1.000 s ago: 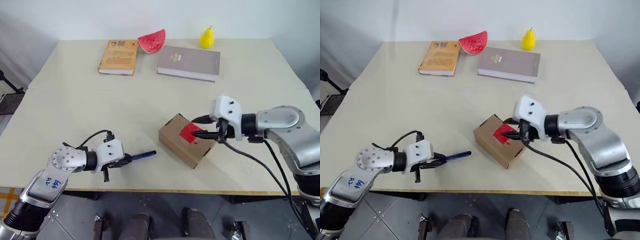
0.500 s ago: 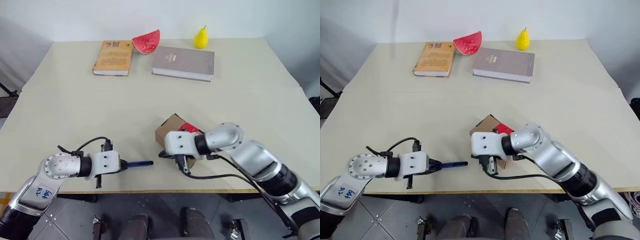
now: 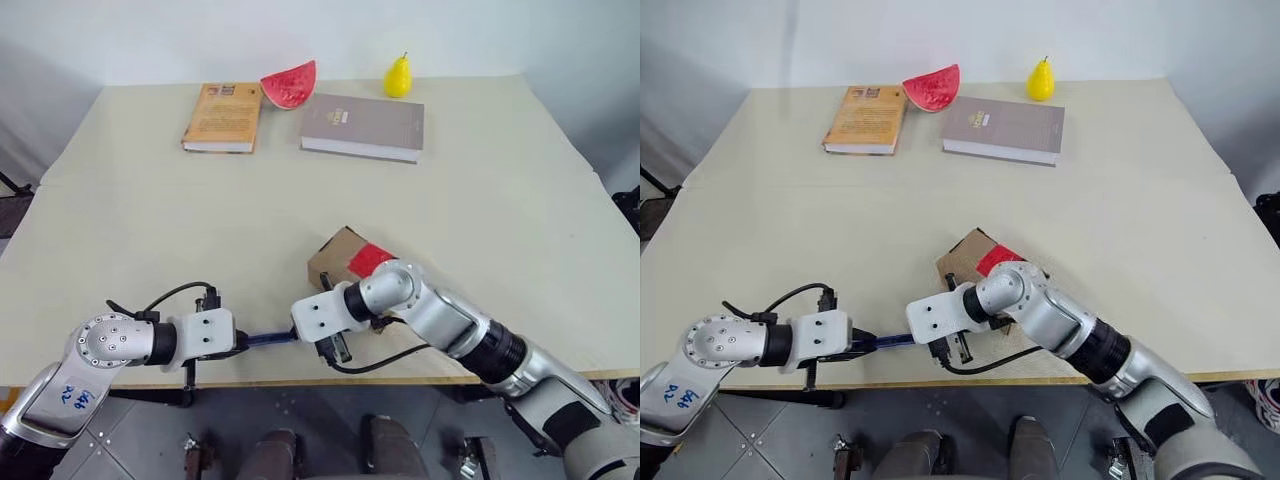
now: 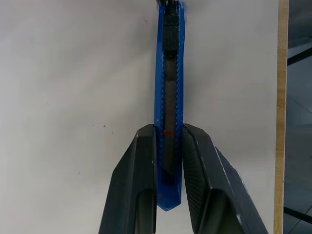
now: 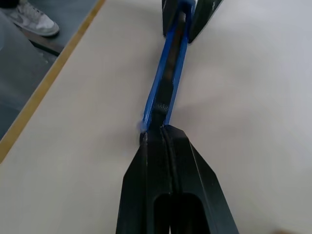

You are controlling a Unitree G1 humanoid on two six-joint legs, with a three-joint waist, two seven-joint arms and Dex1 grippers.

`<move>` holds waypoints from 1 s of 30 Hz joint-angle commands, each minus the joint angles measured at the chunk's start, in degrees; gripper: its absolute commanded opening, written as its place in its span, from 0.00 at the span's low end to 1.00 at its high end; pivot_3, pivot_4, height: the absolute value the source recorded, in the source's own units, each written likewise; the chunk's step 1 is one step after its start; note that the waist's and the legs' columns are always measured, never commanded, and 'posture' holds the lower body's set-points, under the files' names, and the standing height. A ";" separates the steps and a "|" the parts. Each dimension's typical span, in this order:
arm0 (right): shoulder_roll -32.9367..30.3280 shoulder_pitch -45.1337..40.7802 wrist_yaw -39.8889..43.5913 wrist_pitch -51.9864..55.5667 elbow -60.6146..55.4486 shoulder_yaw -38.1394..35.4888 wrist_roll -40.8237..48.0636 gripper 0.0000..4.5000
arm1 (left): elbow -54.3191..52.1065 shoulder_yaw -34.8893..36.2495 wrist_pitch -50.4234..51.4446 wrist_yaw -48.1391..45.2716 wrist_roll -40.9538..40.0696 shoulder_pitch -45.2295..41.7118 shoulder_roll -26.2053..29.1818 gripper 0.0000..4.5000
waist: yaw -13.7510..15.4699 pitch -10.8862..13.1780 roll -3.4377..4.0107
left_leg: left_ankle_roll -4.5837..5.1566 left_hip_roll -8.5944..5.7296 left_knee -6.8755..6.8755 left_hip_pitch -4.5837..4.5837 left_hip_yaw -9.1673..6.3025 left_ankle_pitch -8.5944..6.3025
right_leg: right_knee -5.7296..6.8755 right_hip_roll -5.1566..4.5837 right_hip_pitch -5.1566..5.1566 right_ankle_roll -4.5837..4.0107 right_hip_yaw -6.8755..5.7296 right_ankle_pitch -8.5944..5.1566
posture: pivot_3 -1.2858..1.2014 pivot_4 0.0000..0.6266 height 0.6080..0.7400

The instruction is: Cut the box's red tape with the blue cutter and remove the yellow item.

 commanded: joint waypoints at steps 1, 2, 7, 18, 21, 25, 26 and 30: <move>1.21 -0.06 1.18 -2.37 0.58 0.69 -1.35 0.01 | 0.87 -3.12 1.74 -1.26 1.25 2.32 0.37 0.09 | -0.06 0.00 0.00 | 0.00 0.00 0.00 0.04 0.00 0.00 | 0.00 0.00 0.04 0.00 0.00 0.00 | 0.52 0.24 1.00; 1.49 0.10 1.55 -2.89 0.87 0.95 -1.75 0.01 | 0.67 -3.20 2.01 -1.21 1.19 2.32 0.28 0.09 | -0.06 0.00 0.00 | 0.00 0.00 0.00 0.07 0.00 0.00 | 0.00 0.00 0.08 0.00 0.00 0.00 | 0.52 0.24 1.00; 4.05 0.60 1.90 -4.81 3.14 1.49 -3.37 0.01 | 0.45 -3.32 2.47 -0.97 1.30 2.32 0.12 0.09 | -0.10 -0.01 0.01 | -0.02 0.00 -0.07 0.30 0.00 -0.02 | 0.03 0.01 0.22 -0.02 0.01 -0.01 | 0.52 0.24 1.00; 10.10 -0.22 1.21 -5.38 6.54 -1.55 -3.92 0.01 | 0.33 -3.42 3.55 -0.01 1.40 1.96 -0.97 0.09 | -0.16 -0.04 0.05 | -0.04 0.00 -0.08 0.43 0.05 -0.03 | 0.14 0.00 0.27 -0.06 0.06 -0.03 | 0.52 0.24 1.00; 10.51 -0.64 2.36 3.99 0.95 -8.75 3.42 0.01 | 0.87 -2.15 3.08 0.86 0.95 2.62 -1.61 0.09 | -0.09 -0.04 0.05 | -0.04 0.00 -0.08 0.42 0.05 -0.02 | 0.14 0.00 0.26 -0.06 0.06 -0.04 | 0.52 0.24 1.00; 6.28 -1.29 4.65 15.33 -6.60 -15.07 9.66 0.08 | 2.51 1.55 -0.31 3.95 -0.05 3.86 -5.05 0.09 | 0.35 -0.04 0.05 | -0.04 -0.01 -0.06 0.39 0.02 -0.03 | 0.11 -0.03 0.28 -0.06 0.05 -0.03 | 0.52 0.24 1.00; 3.72 -1.61 5.93 18.78 -9.02 -17.59 12.03 0.13 | 3.46 3.16 -2.17 5.26 -0.09 4.08 -6.31 0.09 | 0.64 -0.05 0.04 | -0.03 -0.02 -0.06 0.39 0.01 -0.03 | 0.10 -0.05 0.29 -0.06 0.05 -0.03 | 0.52 0.24 1.00; -4.45 -6.53 8.56 28.43 -10.59 -26.33 19.26 0.42 | 8.42 7.72 -12.21 10.99 -0.19 0.57 -12.36 0.09 | 1.55 0.00 0.00 | 0.00 -0.03 0.02 0.30 -0.01 -0.05 | -0.03 -0.09 0.29 -0.06 0.02 -0.03 | 0.52 0.24 1.00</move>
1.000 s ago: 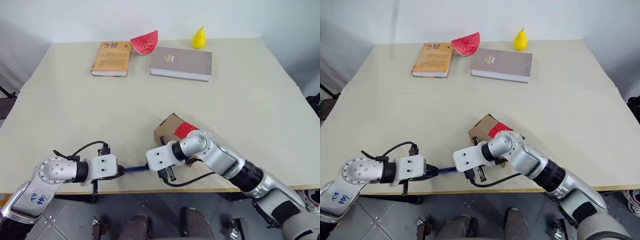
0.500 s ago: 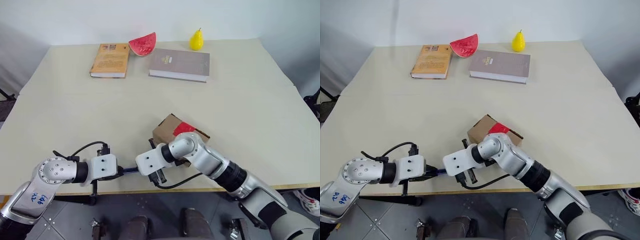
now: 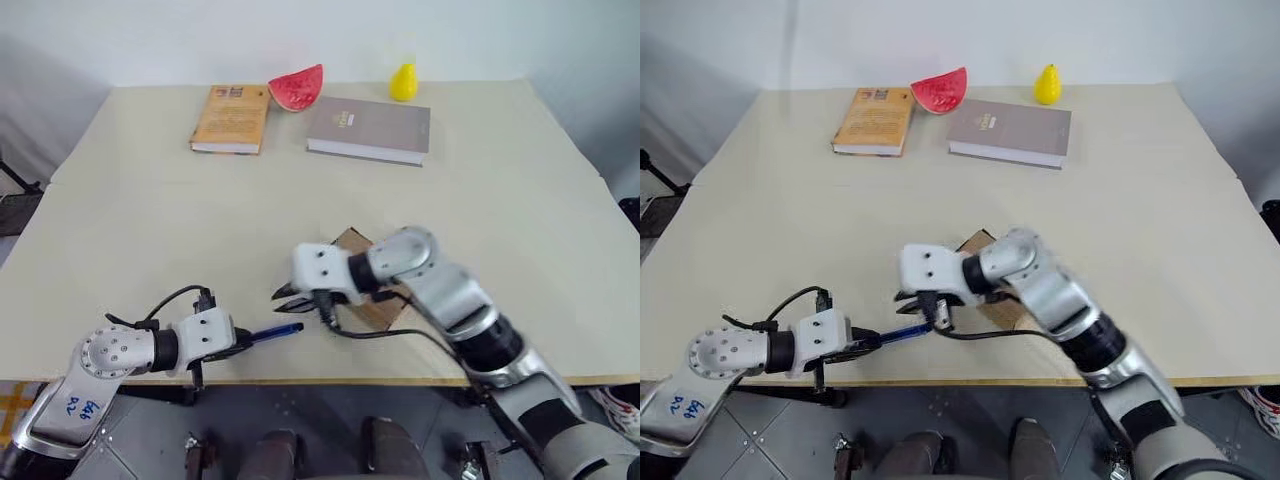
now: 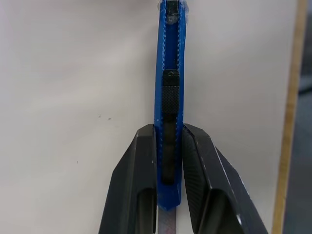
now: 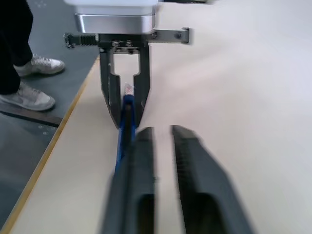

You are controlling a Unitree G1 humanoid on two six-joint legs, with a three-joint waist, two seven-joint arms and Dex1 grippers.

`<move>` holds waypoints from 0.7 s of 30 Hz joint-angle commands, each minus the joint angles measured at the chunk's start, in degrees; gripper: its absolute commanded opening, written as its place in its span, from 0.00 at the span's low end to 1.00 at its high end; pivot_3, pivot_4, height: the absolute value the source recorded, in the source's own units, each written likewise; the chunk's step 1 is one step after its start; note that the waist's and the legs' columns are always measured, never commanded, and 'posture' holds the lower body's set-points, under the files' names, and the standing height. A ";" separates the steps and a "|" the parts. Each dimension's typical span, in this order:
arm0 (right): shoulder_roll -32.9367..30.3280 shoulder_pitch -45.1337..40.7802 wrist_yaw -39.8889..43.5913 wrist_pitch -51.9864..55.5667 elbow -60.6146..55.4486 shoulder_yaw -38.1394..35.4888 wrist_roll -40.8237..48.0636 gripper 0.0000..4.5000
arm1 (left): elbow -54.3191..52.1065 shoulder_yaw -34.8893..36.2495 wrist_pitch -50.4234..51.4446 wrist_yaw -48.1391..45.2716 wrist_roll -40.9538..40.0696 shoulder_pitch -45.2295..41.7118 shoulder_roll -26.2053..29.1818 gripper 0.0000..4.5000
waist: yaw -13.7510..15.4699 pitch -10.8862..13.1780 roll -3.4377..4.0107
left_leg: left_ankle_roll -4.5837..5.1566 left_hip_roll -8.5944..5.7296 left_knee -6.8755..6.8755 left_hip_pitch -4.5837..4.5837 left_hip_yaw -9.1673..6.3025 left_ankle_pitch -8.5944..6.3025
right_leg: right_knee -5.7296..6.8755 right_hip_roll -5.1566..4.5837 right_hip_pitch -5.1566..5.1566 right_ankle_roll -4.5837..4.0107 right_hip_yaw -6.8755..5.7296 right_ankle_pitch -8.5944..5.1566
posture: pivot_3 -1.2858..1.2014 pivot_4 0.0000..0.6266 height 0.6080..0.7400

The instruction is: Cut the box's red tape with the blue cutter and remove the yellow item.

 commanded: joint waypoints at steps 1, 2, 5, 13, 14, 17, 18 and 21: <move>-4.48 -7.00 1.19 8.50 0.02 -7.71 5.83 0.49 | 5.33 3.56 -8.74 6.49 0.89 -4.37 -4.29 0.09 | 0.01 0.04 0.00 | 0.00 0.00 0.02 -0.02 0.01 0.00 | -0.03 0.00 0.00 0.00 0.00 0.00 | 0.52 0.24 1.00; -5.69 -9.19 1.11 10.80 1.73 -8.63 6.71 0.57 | 6.32 3.63 -10.26 7.59 1.16 -5.71 -5.43 0.09 | -0.07 0.05 -0.02 | 0.00 -0.02 0.04 -0.07 0.02 0.02 | -0.04 -0.01 -0.06 0.00 -0.01 0.00 | 0.52 0.24 1.00; -8.43 -14.11 1.71 14.32 6.36 -9.82 8.58 0.81 | 9.00 3.29 -13.82 10.75 2.47 -9.07 -8.49 0.09 | -0.40 0.02 -0.11 | -0.07 0.09 0.02 -0.14 0.04 0.02 | 0.03 0.02 -0.15 0.00 -0.04 0.00 | 0.52 0.24 1.00; -8.04 -21.17 0.05 14.56 15.05 -5.54 7.27 0.99 | 17.71 1.89 -25.17 18.89 8.01 -18.27 -13.58 0.09 | -0.40 0.03 -0.13 | -0.08 0.01 0.33 -0.91 0.16 -0.02 | 0.48 -0.01 -1.03 0.01 -0.11 0.01 | 0.52 0.24 1.00; -7.56 -21.70 -0.16 14.44 15.87 -5.46 7.39 0.99 | 18.56 1.60 -26.19 19.21 8.40 -19.04 -13.81 0.09 | -0.41 0.03 -0.13 | -0.08 0.00 0.46 -0.95 0.14 -0.05 | 0.59 -0.03 -1.06 0.01 -0.17 0.01 | 0.52 0.24 1.00; -3.03 -26.36 -3.69 19.58 22.95 -5.14 7.22 0.99 | 21.71 -0.24 -28.97 20.03 9.01 -22.55 -15.83 0.09 | -0.51 0.04 -0.13 | -0.04 -0.06 0.66 -1.02 0.18 -0.08 | 0.61 -0.09 -1.05 0.02 -0.19 0.01 | 0.52 0.24 1.00; -1.77 -27.66 -4.23 21.20 25.06 -4.84 7.33 0.99 | 22.82 -1.07 -30.27 20.02 9.18 -23.59 -16.60 0.09 | -0.46 0.04 -0.14 | -0.03 -0.09 0.73 -1.02 0.23 -0.07 | 0.63 -0.11 -1.05 0.04 -0.19 0.02 | 0.52 0.24 1.00; 0.07 -29.22 -3.84 22.64 28.28 -3.68 7.72 0.99 | 25.18 -2.49 -32.65 19.55 9.47 -24.91 -17.63 0.09 | -0.41 0.01 -0.17 | -0.03 -0.06 0.82 -1.03 0.19 -0.07 | 0.70 -0.09 -1.03 0.04 -0.21 0.02 | 0.52 0.24 1.00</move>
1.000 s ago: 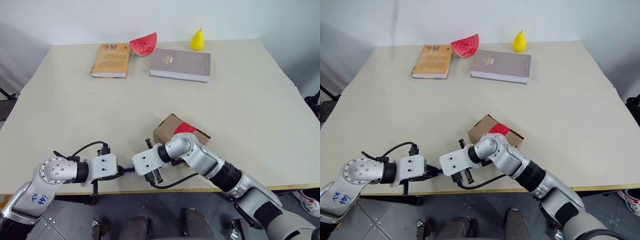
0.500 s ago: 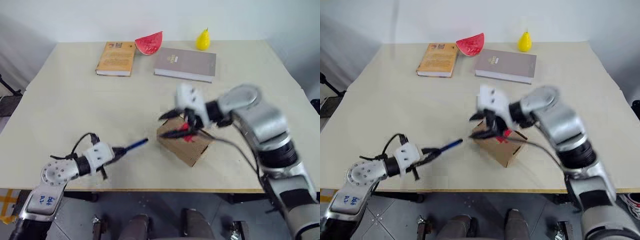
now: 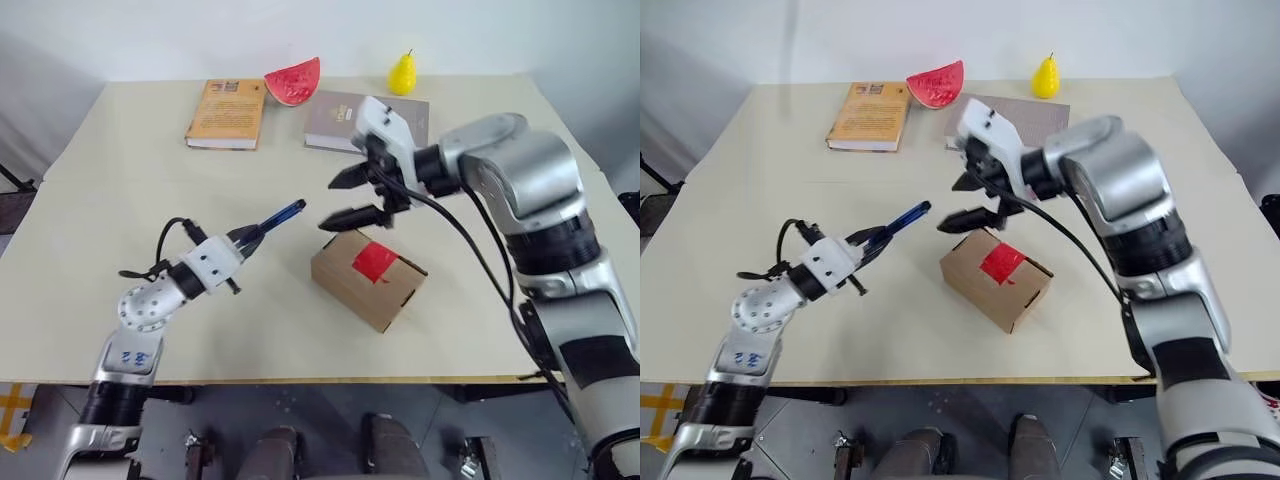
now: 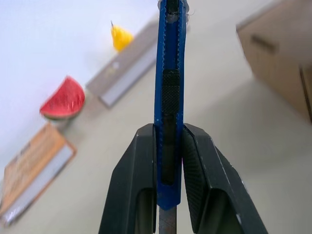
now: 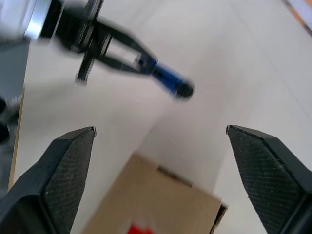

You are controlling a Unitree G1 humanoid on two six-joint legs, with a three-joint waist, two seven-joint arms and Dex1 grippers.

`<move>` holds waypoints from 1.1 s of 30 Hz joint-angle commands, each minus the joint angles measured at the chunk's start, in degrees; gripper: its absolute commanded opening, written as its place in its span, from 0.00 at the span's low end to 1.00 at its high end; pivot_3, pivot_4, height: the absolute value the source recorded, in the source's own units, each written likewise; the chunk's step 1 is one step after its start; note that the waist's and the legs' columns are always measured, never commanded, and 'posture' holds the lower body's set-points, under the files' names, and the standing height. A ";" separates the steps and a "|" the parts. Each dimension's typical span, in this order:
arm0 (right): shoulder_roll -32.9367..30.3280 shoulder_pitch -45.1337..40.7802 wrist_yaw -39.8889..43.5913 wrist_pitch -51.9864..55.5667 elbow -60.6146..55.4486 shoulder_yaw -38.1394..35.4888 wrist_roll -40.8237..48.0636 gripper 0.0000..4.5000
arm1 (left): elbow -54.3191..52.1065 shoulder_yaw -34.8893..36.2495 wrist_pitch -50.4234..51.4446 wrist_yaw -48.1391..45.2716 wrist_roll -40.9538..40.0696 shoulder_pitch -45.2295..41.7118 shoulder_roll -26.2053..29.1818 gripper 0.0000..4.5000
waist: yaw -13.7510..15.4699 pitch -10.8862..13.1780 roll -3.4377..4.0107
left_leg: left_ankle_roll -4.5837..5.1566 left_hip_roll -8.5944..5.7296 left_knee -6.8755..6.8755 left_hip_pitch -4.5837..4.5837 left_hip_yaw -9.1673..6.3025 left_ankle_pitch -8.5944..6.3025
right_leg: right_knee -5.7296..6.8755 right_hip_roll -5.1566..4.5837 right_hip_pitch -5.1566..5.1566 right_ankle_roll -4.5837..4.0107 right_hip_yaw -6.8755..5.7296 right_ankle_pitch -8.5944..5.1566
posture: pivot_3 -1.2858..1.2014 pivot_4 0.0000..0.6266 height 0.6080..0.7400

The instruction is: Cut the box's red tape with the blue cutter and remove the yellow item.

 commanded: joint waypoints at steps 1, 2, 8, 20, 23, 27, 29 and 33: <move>1.66 -2.03 0.30 1.67 3.53 1.31 0.73 0.99 | 2.04 -1.29 -3.91 -0.20 0.45 -1.09 -0.21 0.09 | -0.01 -0.02 -0.03 | 0.00 0.00 0.00 0.01 -0.03 0.00 | 0.04 0.00 0.00 0.00 0.00 0.00 | 0.52 0.24 1.00; 2.51 -2.74 0.44 2.41 5.23 1.54 0.93 0.99 | 2.64 -1.72 -4.67 -0.25 0.44 -1.38 -0.46 0.09 | -0.10 -0.02 -0.03 | 0.00 -0.01 0.00 0.01 -0.03 0.00 | 0.04 -0.01 0.00 0.00 0.00 0.00 | 0.52 0.24 1.00; 5.84 -5.55 0.32 1.85 14.48 1.91 0.12 0.99 | 4.14 -2.01 -5.65 0.90 0.46 -3.41 -1.86 0.09 | -0.36 -0.02 -0.03 | 0.00 -0.02 0.00 -0.01 -0.02 0.00 | 0.07 0.00 -0.04 0.00 0.00 0.00 | 0.52 0.24 1.00; 8.97 -6.84 -0.38 -0.98 23.90 -0.55 0.17 0.99 | 3.70 -1.74 -4.22 2.37 1.25 -3.63 -2.35 0.09 | -1.34 -0.02 -0.03 | 0.00 -0.02 0.00 -0.01 -0.06 0.00 | 0.14 -0.01 -0.05 0.00 0.00 0.00 | 0.52 0.24 1.00; 9.48 -7.36 -1.09 -1.24 25.78 -1.95 0.47 0.91 | 3.52 -1.67 -4.10 2.46 1.25 -3.34 -2.23 0.09 | -1.45 -0.02 -0.03 | -0.01 -0.01 0.00 -0.01 -0.05 0.00 | 0.15 0.00 -0.07 0.00 0.01 0.00 | 0.52 0.24 1.00; 9.65 -7.63 -0.61 -1.62 26.62 -2.33 0.21 0.64 | 3.21 -1.63 -3.57 2.70 1.29 -3.10 -2.28 0.09 | -1.42 -0.02 -0.03 | -0.01 -0.02 0.00 -0.01 -0.05 0.00 | 0.16 0.00 -0.07 0.00 0.01 0.00 | 0.52 0.24 1.00; 9.40 -7.33 0.09 -2.41 26.62 -1.66 -0.14 0.49 | 3.16 -1.78 -3.36 2.55 1.35 -2.80 -2.20 0.09 | -1.39 -0.02 -0.03 | -0.01 -0.02 0.00 -0.01 -0.05 0.00 | 0.16 -0.01 -0.07 0.00 0.01 0.00 | 0.52 0.24 1.00; 8.93 -6.74 1.19 -2.97 26.43 -1.03 -0.52 0.17 | 2.98 -1.53 -3.08 2.88 1.51 -2.51 -2.12 0.09 | -1.39 -0.02 -0.03 | -0.01 -0.02 0.00 -0.01 -0.05 0.00 | 0.16 -0.01 -0.07 0.00 0.01 0.00 | 0.52 0.24 1.00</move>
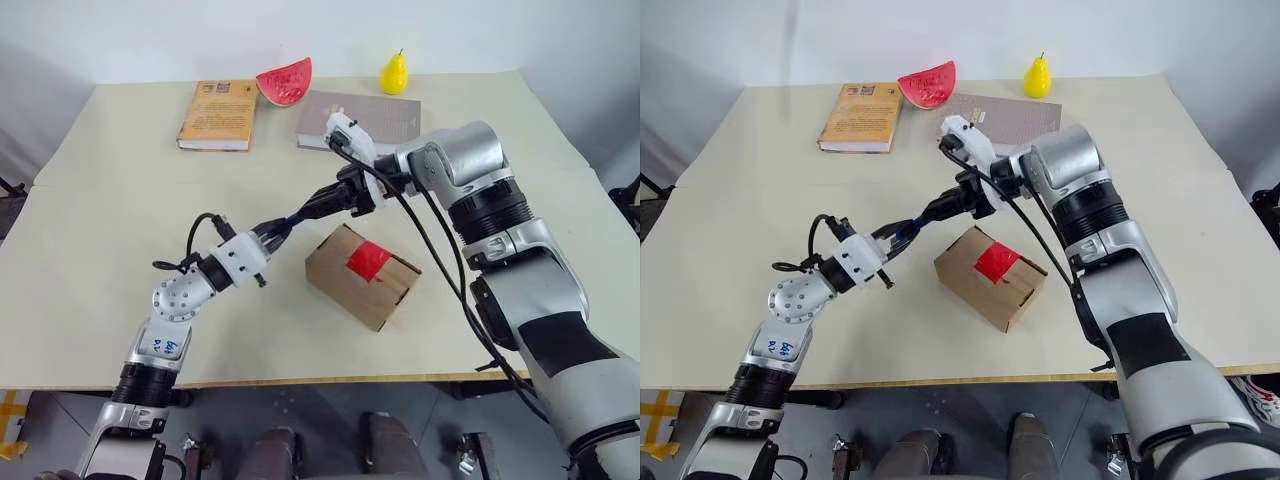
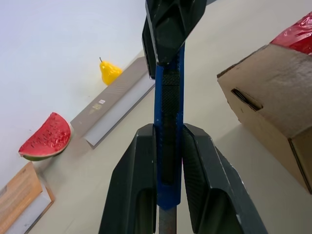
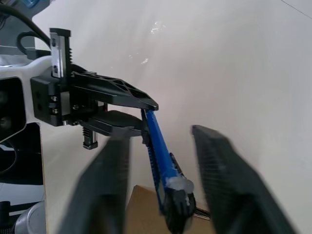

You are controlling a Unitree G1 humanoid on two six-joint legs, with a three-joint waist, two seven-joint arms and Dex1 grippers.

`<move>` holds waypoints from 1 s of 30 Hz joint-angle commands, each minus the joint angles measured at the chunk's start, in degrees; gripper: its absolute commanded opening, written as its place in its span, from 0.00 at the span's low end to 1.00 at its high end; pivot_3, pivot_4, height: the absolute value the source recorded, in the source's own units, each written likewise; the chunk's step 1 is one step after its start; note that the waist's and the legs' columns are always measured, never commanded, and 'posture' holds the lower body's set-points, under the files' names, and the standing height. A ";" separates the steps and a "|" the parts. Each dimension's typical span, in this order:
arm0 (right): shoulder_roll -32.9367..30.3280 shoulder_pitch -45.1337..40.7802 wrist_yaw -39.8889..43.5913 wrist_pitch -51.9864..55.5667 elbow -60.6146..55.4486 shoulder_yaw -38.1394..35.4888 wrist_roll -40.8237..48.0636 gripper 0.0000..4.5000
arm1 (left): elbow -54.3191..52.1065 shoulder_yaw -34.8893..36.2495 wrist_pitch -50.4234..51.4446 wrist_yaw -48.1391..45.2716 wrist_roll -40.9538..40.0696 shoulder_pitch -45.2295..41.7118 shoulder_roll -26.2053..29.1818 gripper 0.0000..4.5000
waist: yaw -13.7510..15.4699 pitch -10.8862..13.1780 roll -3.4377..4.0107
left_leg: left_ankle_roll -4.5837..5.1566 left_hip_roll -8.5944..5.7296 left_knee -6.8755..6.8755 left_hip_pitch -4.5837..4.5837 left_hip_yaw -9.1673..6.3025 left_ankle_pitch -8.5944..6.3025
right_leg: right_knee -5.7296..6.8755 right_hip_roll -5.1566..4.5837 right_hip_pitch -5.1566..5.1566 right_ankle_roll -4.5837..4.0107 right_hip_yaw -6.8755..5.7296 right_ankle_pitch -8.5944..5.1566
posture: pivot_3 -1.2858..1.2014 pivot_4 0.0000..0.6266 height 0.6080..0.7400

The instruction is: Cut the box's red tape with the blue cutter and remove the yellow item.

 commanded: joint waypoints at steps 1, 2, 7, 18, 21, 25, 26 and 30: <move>-0.43 -1.15 1.35 -1.03 -1.45 -0.34 -0.11 0.11 | -1.75 0.88 -0.01 1.01 -0.19 0.47 0.36 0.09 | -0.02 0.00 0.00 | 0.00 0.00 0.00 0.00 0.00 0.00 | 0.00 0.00 0.00 0.00 0.00 0.00 | 0.52 0.24 1.00; -0.50 -1.05 1.54 -1.07 -1.59 -0.32 -0.20 0.04 | -1.81 0.96 0.08 1.12 -0.17 0.54 0.39 0.09 | -0.01 0.00 0.00 | 0.00 0.00 0.00 0.00 0.01 0.00 | 0.00 0.00 0.00 0.00 0.01 0.00 | 0.52 0.24 1.00; -1.97 -0.02 3.67 -2.25 -4.27 0.06 -0.22 0.03 | -2.43 1.51 2.77 2.02 -0.26 0.84 0.06 0.09 | 0.03 0.00 0.00 | 0.00 0.00 0.00 0.00 0.00 0.00 | 0.01 -0.01 0.00 0.00 0.01 0.00 | 0.52 0.24 1.00; -3.69 0.96 0.36 -0.74 -8.68 -3.67 0.84 0.03 | -7.76 2.83 22.20 -0.95 -6.11 1.02 -0.46 0.09 | 0.02 0.00 0.00 | 0.00 0.00 0.01 0.00 0.00 0.00 | 0.03 -0.01 -0.01 0.00 0.03 0.00 | 0.52 0.24 1.00; -4.20 0.69 -1.04 -0.51 -9.52 -5.06 1.27 0.03 | -10.00 3.37 29.26 -2.11 -8.60 0.81 0.39 0.38 | 0.03 0.00 0.00 | 0.00 0.00 0.01 0.00 0.00 0.00 | 0.04 0.00 -0.02 0.00 0.05 0.00 | 0.52 0.24 1.00; -5.51 0.24 -3.92 -0.38 -10.68 -8.31 1.65 0.03 | -11.46 5.24 36.27 -4.23 -11.17 0.00 2.74 0.64 | 0.05 0.00 0.00 | 0.00 -0.03 0.01 0.00 -0.03 0.00 | 0.06 -0.01 -0.01 0.00 0.04 0.00 | 0.52 0.24 1.00; -5.75 0.26 -4.44 -0.40 -10.82 -8.86 1.72 0.03 | -11.62 5.63 37.31 -4.62 -11.70 -0.26 3.19 0.72 | 0.05 0.00 0.00 | 0.00 -0.02 0.01 0.00 -0.03 0.00 | 0.06 -0.01 -0.01 0.00 0.04 0.00 | 0.52 0.24 1.00; -6.48 0.67 -6.27 -0.05 -11.89 -10.52 2.12 0.03 | -12.53 7.05 40.99 -5.48 -13.47 -0.83 4.67 0.99 | 0.06 0.00 0.00 | 0.00 -0.02 0.00 0.00 -0.03 0.00 | 0.05 -0.01 -0.01 0.00 0.04 0.00 | 0.52 0.24 1.00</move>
